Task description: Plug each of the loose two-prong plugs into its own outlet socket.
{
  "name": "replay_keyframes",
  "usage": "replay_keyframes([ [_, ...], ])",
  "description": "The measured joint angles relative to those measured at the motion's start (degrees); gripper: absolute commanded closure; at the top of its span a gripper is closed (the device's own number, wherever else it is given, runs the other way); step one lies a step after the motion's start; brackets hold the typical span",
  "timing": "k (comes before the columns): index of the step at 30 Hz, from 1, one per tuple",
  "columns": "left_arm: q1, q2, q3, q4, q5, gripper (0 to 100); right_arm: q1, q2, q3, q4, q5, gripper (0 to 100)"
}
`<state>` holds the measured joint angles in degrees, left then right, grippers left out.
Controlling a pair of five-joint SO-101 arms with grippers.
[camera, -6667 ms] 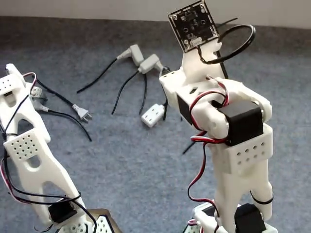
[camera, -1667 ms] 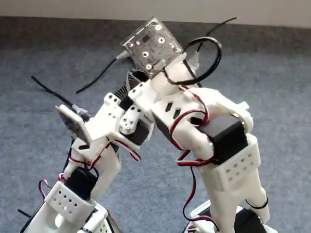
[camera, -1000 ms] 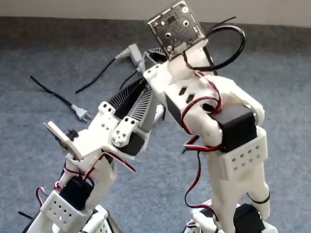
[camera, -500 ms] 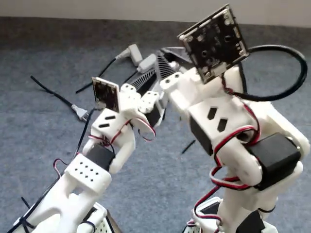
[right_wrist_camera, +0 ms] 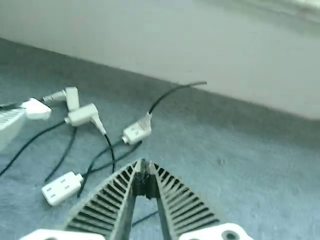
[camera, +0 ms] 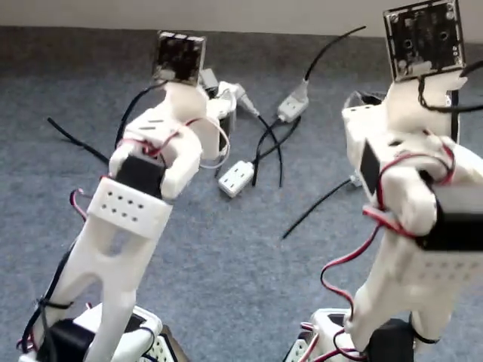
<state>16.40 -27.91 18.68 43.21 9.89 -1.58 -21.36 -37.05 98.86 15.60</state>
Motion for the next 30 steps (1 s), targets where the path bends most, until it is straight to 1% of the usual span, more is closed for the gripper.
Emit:
replay_keyframes([
  [4, 0.0, 7.9, -14.2, 13.1, -7.4, 99, 3.6, 0.0, 11.6, 0.0, 0.0, 99.1],
  [11, -0.1, 23.3, -37.6, 33.8, -17.7, 99, 4.8, 0.1, 28.7, 0.0, 0.0, 99.1],
  [16, -0.1, 35.4, -50.7, 45.3, -20.3, 99, 4.8, 0.1, 35.0, 0.0, 0.0, 99.1],
  [20, -0.1, 44.7, -59.5, 51.3, -20.5, 99, 4.8, 0.1, 40.0, 0.0, 0.0, 99.1],
  [23, -0.1, 49.7, -64.0, 53.6, -20.5, 99, 4.8, 0.1, 44.4, -0.8, 0.0, 99.1],
  [27, 0.9, 53.8, -65.9, 55.1, -18.8, 99, 4.7, 0.1, 52.4, -6.2, 0.0, 99.1],
  [30, 1.8, 55.6, -65.9, 56.3, -17.2, 99, 2.9, 0.1, 58.8, -10.8, 0.0, 99.1],
])
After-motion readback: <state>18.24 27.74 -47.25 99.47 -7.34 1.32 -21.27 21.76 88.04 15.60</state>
